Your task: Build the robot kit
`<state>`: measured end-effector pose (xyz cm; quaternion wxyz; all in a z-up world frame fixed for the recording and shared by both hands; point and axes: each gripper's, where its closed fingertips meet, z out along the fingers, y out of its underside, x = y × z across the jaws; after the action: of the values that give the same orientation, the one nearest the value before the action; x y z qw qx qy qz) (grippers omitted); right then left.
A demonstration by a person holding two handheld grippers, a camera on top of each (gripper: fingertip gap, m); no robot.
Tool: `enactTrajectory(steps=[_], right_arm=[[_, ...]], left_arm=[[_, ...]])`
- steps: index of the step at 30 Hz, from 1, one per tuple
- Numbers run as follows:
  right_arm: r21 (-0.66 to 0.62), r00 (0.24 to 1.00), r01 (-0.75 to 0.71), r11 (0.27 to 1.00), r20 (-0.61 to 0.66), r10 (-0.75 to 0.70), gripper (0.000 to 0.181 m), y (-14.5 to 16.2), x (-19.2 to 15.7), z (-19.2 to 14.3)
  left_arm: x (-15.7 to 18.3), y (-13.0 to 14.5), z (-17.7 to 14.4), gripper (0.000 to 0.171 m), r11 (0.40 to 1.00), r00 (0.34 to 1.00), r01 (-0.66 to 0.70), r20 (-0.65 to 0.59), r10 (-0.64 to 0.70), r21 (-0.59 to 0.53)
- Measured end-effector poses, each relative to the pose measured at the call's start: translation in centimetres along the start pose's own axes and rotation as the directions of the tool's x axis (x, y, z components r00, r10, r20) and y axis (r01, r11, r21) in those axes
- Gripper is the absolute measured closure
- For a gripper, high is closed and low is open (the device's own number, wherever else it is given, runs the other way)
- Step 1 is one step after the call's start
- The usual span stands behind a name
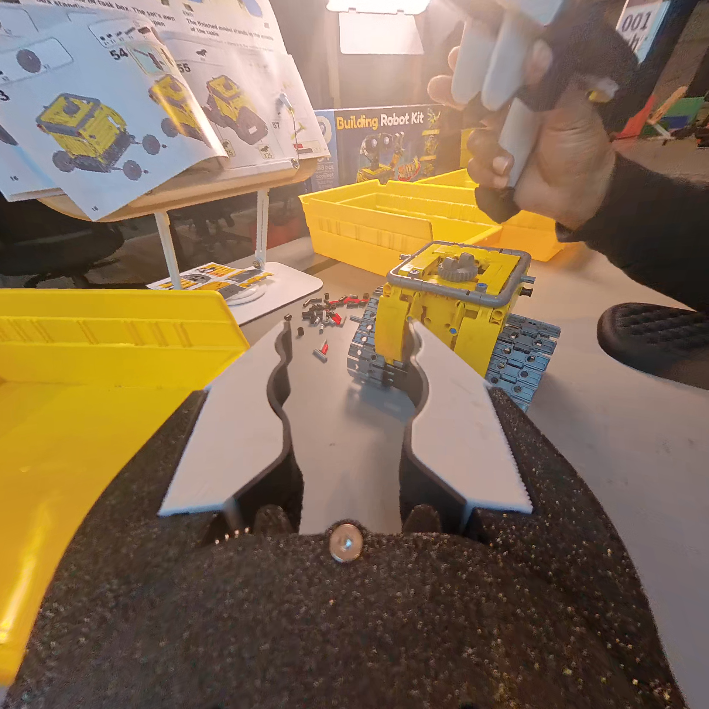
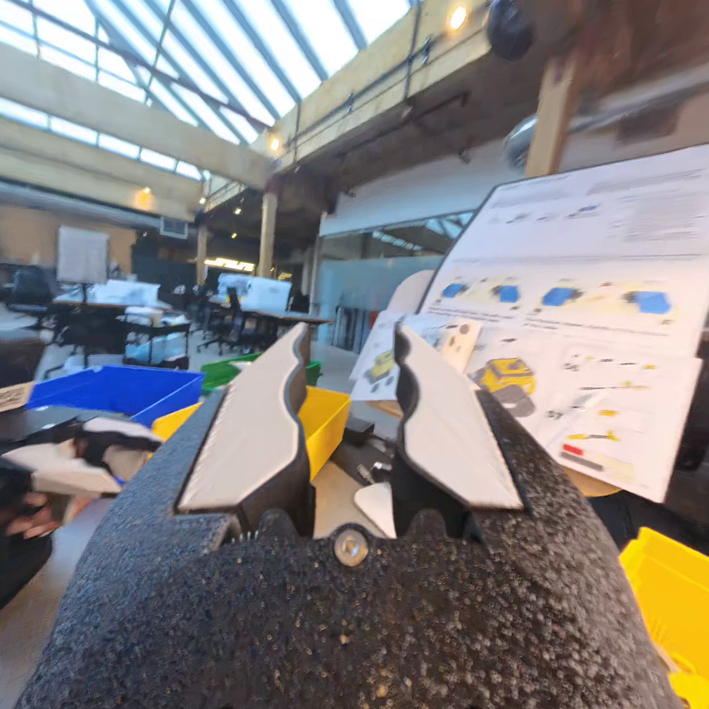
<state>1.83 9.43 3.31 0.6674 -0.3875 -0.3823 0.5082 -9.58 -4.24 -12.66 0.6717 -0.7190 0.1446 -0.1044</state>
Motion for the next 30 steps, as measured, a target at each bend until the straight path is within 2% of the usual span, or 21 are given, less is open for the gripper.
enactTrajectory(steps=[4,6,8,9,12,14,15,17,19,22,30], right_arm=[[-0.08,0.982,0.136,0.987,-0.12,-0.145,0.163,1.1,5.2,1.3],[-0.072,0.978,0.112,0.991,-0.168,-0.123,0.173,1.2,7.3,1.9],[-0.042,0.979,0.065,0.997,-0.189,-0.072,0.181,1.9,8.2,1.8],[-0.055,0.979,0.063,0.997,-0.192,-0.072,0.181,3.0,8.3,1.6],[-0.212,0.975,0.094,0.973,-0.179,-0.133,0.181,7.2,8.4,1.1],[-0.228,0.972,0.108,0.968,-0.18,-0.151,0.178,7.6,8.3,0.9],[-0.242,0.973,0.105,0.965,-0.175,-0.15,0.176,7.7,8.2,1.0],[-0.273,0.974,0.105,0.956,-0.166,-0.154,0.17,7.6,7.9,1.4],[-0.277,0.978,0.102,0.955,-0.146,-0.146,0.166,7.4,7.2,1.8],[-0.266,0.988,0.061,0.962,-0.12,-0.096,0.164,7.9,6.3,2.3],[-0.295,0.995,-0.024,0.955,-0.104,-0.008,0.162,9.7,5.2,2.4]], left_arm=[[-1.4,-1.7,1.3,0.122,0.997,0.998,-0.003,0.056,-0.001,0.074],[-3.4,-3.2,3.0,0.123,0.996,0.993,-0.026,0.116,0.016,0.09],[-5.4,-5.6,4.7,0.131,0.989,0.988,-0.004,0.151,-0.019,0.151],[-6.6,-6.6,5.6,0.133,0.985,0.984,-0.004,0.178,-0.027,0.173],[-9.4,-8.2,7.7,0.144,0.97,0.971,-0.007,0.235,-0.052,0.244],[-10.1,-7.8,8.8,0.15,0.963,0.968,-0.01,0.243,-0.057,0.268],[-9.9,-7.1,9.2,0.155,0.966,0.969,-0.046,0.246,-0.019,0.254],[-8.9,-5.4,9.4,0.161,0.975,0.971,-0.095,0.236,0.046,0.202],[-7.5,-4.4,8.7,0.164,0.978,0.979,-0.086,0.2,0.047,0.192],[-7.0,-5.2,8.3,0.167,0.974,0.984,-0.063,0.177,0.024,0.218],[-7.9,-4.3,7.9,0.166,0.98,0.984,-0.023,0.178,-0.013,0.197]])
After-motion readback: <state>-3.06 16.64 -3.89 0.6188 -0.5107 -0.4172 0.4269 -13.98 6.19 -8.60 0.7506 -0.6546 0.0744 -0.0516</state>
